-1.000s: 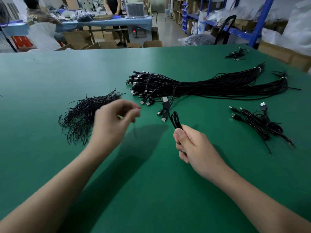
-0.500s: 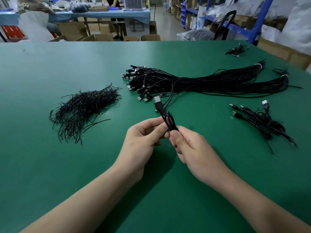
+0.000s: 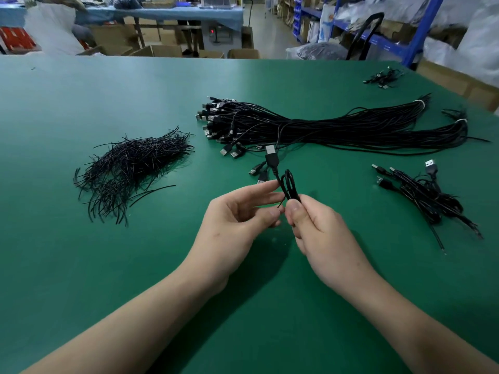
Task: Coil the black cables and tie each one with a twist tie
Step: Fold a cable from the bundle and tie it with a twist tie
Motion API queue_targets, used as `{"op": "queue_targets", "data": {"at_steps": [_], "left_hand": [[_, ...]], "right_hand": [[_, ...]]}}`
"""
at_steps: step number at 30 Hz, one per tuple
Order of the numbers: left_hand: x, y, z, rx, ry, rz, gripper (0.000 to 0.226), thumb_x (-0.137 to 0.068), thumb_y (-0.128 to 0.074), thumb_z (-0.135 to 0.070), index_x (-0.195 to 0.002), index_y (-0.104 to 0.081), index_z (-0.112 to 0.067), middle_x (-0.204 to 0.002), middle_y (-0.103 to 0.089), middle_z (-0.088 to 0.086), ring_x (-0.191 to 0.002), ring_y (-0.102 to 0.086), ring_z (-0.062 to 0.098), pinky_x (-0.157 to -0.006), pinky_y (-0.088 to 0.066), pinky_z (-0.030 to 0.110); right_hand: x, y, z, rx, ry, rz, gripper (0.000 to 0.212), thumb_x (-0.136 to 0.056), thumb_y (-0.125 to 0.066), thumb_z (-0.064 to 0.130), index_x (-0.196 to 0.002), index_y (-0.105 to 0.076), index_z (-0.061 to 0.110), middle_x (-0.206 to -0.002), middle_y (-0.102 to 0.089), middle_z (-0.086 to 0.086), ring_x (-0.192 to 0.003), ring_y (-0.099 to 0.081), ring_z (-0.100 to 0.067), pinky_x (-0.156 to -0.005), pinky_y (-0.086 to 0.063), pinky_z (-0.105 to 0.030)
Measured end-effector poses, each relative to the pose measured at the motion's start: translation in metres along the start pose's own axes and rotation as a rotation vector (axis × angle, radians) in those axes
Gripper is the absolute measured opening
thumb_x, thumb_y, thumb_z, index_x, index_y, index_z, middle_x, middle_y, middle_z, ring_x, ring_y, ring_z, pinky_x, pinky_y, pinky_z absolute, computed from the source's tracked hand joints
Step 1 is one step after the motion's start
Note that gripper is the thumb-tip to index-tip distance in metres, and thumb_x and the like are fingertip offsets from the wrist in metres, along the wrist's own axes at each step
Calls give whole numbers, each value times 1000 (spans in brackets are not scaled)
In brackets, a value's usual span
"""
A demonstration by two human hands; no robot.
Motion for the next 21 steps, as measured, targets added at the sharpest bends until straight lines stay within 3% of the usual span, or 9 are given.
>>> {"op": "queue_targets", "data": {"at_steps": [5, 8, 12, 15, 18, 21], "left_hand": [[-2, 12, -1, -66, -14, -87, 23, -85, -78, -2, -104, -73, -14, -92, -78, 7, -80, -71, 15, -69, -55, 20], [-1, 14, -5, -160, -62, -103, 25, -82, -82, -10, -101, -73, -24, -86, -78, 2, -74, -66, 11, -66, -51, 19], [-1, 12, -10, -207, -109, -94, 29, -83, -83, -12, -102, -72, -32, -88, -78, 0, -78, -68, 13, -73, -53, 26], [-1, 4, -9, -126, -110, -13, 32, -88, -75, -3, -111, -70, -24, -98, -78, 3, -90, -72, 18, -87, -56, 28], [-1, -2, -7, -49, -90, 61, 33, -91, -69, 3, -118, -67, -16, -107, -77, 5, -101, -72, 19, -93, -53, 24], [-3, 1, -6, -20, -69, 41, 32, -90, -70, 2, -118, -67, -15, -106, -77, 6, -101, -73, 22, -94, -55, 27]], "right_hand": [[3, -4, 4, 49, 38, 28, 37, -107, -41, 38, -79, -46, 15, -56, -35, 12, -52, -28, -9, -51, -26, -33], [2, -6, 3, 26, 23, 50, 36, -107, -40, 38, -80, -46, 16, -57, -35, 12, -52, -28, -9, -51, -26, -33], [2, -6, -1, -22, -6, 77, 35, -108, -40, 38, -80, -47, 19, -55, -38, 15, -51, -30, -5, -52, -27, -30], [1, -3, -2, -41, -26, 63, 36, -107, -39, 38, -78, -46, 18, -53, -38, 16, -50, -30, -6, -51, -26, -28], [0, 1, -2, -104, -47, 42, 36, -107, -38, 36, -78, -44, 15, -52, -35, 15, -49, -28, -7, -48, -25, -23], [1, -2, 1, -103, -30, 62, 38, -108, -38, 36, -81, -45, 10, -53, -34, 15, -49, -27, -7, -47, -25, -20]]}}
Point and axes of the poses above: each hand's wrist, its own x-axis away from the middle knuckle, its own y-axis out of the back of the hand, z = x × y, the point moved 9 cm from there along -x, towards the middle knuckle
